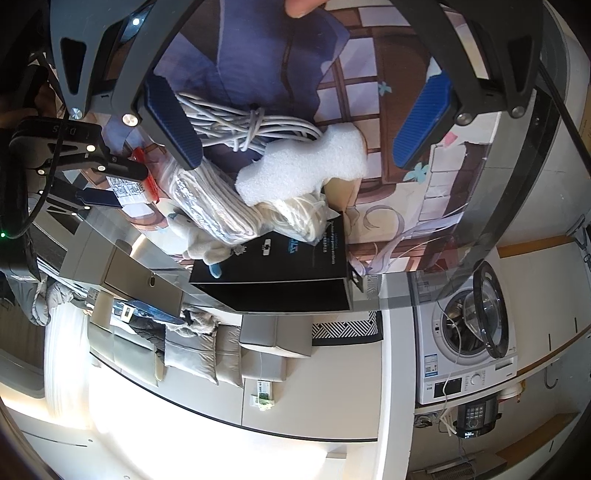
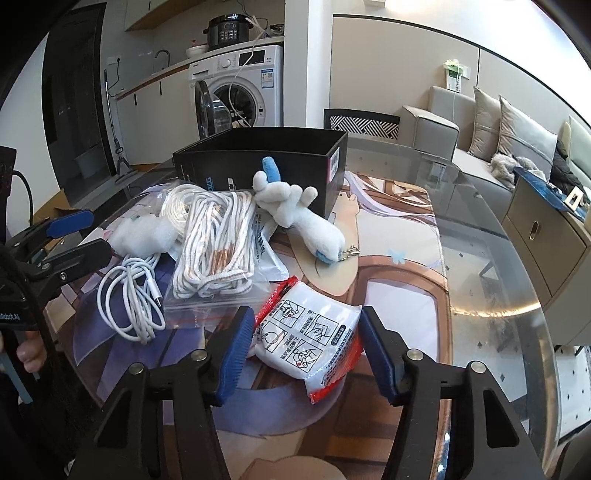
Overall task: Organize soft objects
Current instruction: 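Reach the right tool to the red-edged packet and grasp it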
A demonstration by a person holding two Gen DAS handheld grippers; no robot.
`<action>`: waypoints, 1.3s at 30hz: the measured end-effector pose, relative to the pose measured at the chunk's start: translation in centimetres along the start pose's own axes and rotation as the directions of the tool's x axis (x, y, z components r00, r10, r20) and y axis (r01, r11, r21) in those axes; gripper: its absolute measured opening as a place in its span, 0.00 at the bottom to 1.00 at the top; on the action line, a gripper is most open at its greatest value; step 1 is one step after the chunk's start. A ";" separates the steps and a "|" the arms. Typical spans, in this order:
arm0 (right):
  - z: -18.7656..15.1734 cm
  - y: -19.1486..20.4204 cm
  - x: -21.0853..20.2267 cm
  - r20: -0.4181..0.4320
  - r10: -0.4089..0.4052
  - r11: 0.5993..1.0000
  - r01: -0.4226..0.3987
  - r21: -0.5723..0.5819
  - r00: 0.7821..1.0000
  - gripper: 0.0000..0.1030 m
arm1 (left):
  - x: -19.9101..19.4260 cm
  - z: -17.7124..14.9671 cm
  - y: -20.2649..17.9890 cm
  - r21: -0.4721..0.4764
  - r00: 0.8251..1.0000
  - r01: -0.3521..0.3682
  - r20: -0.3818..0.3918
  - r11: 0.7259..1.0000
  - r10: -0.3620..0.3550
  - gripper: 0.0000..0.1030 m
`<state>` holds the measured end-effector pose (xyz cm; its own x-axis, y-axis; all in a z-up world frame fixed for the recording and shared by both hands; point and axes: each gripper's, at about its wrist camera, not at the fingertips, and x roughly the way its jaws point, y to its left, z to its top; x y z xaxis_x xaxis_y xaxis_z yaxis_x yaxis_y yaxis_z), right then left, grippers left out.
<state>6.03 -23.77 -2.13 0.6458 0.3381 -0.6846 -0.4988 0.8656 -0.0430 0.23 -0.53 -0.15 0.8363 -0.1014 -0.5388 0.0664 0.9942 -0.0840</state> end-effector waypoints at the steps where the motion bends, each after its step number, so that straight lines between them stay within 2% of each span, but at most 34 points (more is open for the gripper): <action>1: -0.1 -0.2 -0.1 0.002 0.003 1.000 -0.003 0.012 1.000 0.59 | 0.0 0.0 -0.1 0.003 1.000 0.001 0.000 1.000 -0.001 1.00; 3: -0.2 -0.8 -0.2 -0.002 0.004 0.999 -0.003 0.040 1.000 0.63 | 0.1 0.0 -0.2 0.005 1.000 0.003 -0.004 1.000 -0.003 1.00; 5: -0.4 -1.1 -0.1 -0.011 -0.006 0.999 0.007 0.051 1.000 0.78 | 0.1 0.1 -0.2 0.006 1.000 0.003 -0.006 1.000 -0.003 1.00; 6: -0.5 -1.1 0.0 -0.019 -0.006 0.998 0.007 0.058 1.000 0.80 | 0.1 0.1 -0.1 0.006 1.000 0.003 -0.007 1.000 -0.003 1.00; 8: -0.6 -1.2 0.5 -0.042 0.014 0.997 -0.011 0.072 0.999 0.80 | 0.1 0.1 -0.1 0.004 1.000 0.002 -0.008 1.000 -0.002 1.00; 13: -0.7 -0.6 1.1 -0.052 -0.007 0.998 0.010 0.055 0.999 0.80 | 0.2 0.1 0.0 -0.003 1.000 0.004 -0.012 1.000 -0.004 1.00; 15: -0.7 -0.5 1.2 -0.052 -0.013 0.999 0.016 0.052 0.999 0.79 | 0.3 0.1 0.0 -0.005 1.000 0.004 -0.014 1.000 -0.004 1.00; 18: -0.7 -0.2 1.2 -0.049 -0.022 0.999 0.024 0.045 0.999 0.72 | 0.3 0.1 0.0 -0.004 1.000 0.004 -0.012 1.000 -0.004 1.00; 20: -0.7 -0.1 1.0 -0.046 -0.027 0.999 0.029 0.044 0.999 0.62 | 0.3 0.1 0.0 -0.005 1.000 0.005 -0.012 1.000 -0.005 1.00; 23: -0.7 0.1 0.9 -0.041 -0.026 0.999 0.028 0.034 0.999 0.58 | 0.3 0.1 -0.1 -0.005 1.000 0.005 -0.015 1.000 -0.005 1.00; 39: -0.5 -0.5 -1.2 0.012 -0.020 0.999 0.019 0.043 1.000 0.57 | 0.8 0.4 -3.0 0.043 0.999 0.008 -0.050 0.999 -0.005 1.00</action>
<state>5.24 -24.80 -1.64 0.6624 0.3254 -0.6748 -0.4609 0.8871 -0.0246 0.87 -3.53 -0.01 0.8079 -0.1084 -0.5792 0.0964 0.9940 -0.0516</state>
